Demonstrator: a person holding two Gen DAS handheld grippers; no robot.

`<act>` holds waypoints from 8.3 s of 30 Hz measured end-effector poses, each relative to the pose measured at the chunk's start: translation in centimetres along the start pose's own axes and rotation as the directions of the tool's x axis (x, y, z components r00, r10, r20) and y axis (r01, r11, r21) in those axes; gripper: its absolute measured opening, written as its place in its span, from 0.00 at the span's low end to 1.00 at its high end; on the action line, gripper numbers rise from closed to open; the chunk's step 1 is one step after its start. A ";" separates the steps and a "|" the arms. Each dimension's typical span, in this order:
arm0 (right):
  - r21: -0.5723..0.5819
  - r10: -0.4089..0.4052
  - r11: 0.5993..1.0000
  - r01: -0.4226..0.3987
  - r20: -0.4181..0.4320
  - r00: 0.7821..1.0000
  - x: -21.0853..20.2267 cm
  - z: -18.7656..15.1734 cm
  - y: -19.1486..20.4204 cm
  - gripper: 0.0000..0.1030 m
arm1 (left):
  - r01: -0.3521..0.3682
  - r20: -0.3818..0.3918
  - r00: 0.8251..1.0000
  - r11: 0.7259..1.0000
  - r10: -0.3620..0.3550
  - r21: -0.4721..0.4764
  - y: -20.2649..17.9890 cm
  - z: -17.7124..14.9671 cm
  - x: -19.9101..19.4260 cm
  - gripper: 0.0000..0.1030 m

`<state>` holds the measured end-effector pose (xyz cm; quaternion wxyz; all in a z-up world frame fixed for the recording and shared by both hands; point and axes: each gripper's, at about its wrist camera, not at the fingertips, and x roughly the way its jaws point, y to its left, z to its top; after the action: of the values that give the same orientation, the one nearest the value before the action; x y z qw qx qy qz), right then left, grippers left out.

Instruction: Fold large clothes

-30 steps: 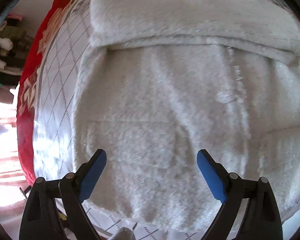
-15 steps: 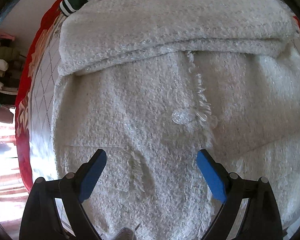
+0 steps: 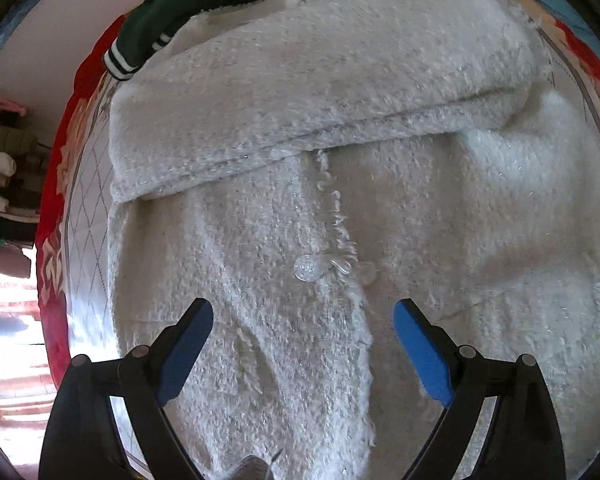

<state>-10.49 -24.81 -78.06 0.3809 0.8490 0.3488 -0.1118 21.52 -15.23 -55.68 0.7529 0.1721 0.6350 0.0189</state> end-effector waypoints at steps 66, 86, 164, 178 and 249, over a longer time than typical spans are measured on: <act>-0.887 -0.750 0.031 0.461 0.285 0.597 29.1 -12.3 36.1 0.51 | -0.108 0.089 0.986 0.952 0.138 -0.286 14.9 18.2 3.1 0.98; -0.843 -0.712 -0.127 0.522 0.444 0.544 44.2 -13.5 35.8 0.07 | -0.108 0.051 0.992 0.978 0.118 -0.179 15.3 20.9 11.4 0.98; -0.824 -0.721 0.079 0.562 0.342 0.603 43.8 -12.1 40.7 0.00 | -0.187 0.081 0.976 0.968 0.203 -0.169 16.6 21.4 11.0 1.00; -0.893 -0.823 0.040 0.448 0.225 0.521 43.8 -10.6 41.7 0.47 | -0.100 0.107 0.986 0.965 0.129 -0.242 18.7 20.7 7.7 1.00; -0.695 -0.854 0.128 0.708 0.286 0.435 9.0 -3.7 24.5 0.46 | 0.044 -0.106 0.993 0.993 -0.055 -0.110 10.4 -4.3 3.3 1.00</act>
<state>12.44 -28.98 -65.67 0.5351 0.3070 0.7843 -0.0653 20.02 -3.62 -56.39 0.7256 0.1144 0.6771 0.0437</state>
